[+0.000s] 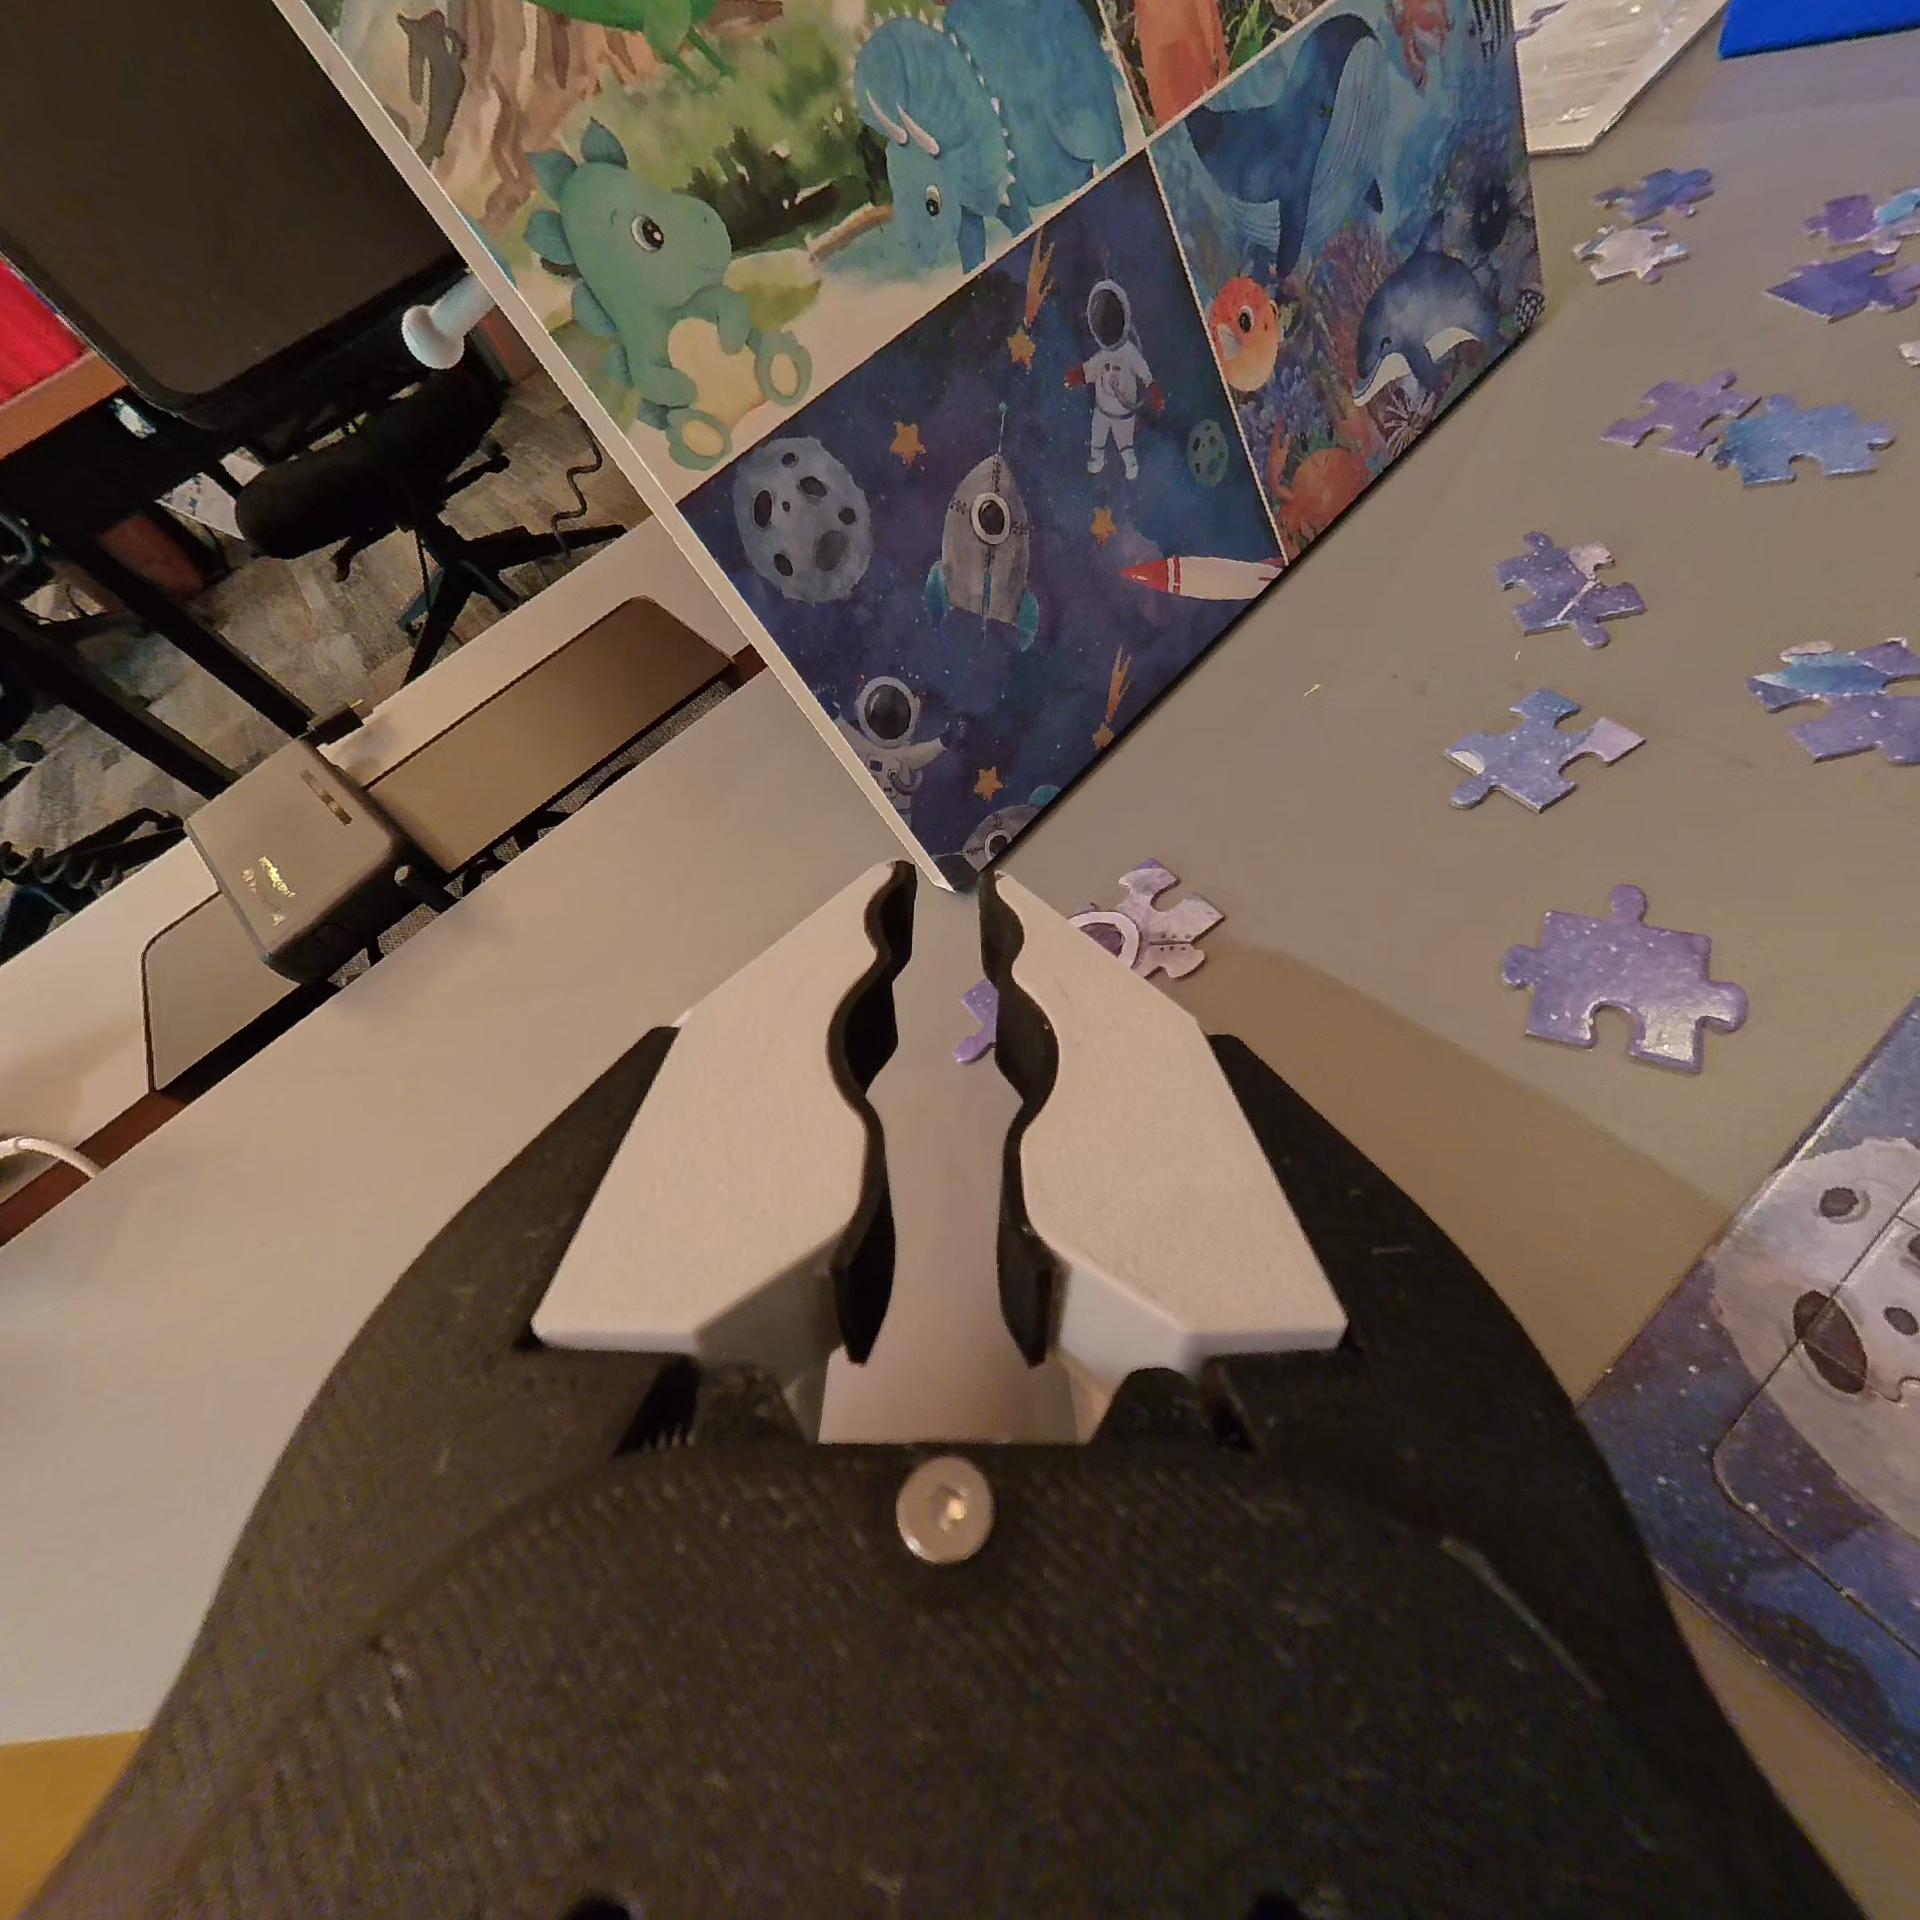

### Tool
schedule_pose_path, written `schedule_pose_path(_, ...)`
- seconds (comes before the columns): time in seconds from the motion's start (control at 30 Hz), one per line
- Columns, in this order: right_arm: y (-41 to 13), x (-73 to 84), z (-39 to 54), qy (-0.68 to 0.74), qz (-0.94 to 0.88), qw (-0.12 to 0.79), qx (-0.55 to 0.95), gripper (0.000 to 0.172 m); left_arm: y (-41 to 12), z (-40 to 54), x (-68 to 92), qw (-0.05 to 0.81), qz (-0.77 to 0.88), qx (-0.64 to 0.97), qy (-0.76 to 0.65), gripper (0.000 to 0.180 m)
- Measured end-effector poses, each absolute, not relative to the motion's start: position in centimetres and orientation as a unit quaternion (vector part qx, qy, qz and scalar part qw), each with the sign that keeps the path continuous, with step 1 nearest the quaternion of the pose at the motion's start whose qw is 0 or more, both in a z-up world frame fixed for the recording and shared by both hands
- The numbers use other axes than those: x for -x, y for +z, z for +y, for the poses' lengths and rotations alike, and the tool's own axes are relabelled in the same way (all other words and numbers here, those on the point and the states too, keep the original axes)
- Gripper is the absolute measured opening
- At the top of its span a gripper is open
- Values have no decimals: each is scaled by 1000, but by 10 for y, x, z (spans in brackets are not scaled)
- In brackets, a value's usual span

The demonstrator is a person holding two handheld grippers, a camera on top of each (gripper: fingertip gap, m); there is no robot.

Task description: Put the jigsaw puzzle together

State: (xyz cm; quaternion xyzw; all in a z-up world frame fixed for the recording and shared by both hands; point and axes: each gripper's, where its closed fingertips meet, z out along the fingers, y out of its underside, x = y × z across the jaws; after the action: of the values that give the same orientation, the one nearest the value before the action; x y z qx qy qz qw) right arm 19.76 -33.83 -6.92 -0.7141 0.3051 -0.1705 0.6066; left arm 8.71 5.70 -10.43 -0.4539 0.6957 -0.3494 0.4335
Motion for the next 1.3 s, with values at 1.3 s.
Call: schedule_pose_path(1.3, -148, -165, -291, -130, 223, 416, 872, 18, -105, 56, -87, 433, 698, 452, -348, 13)
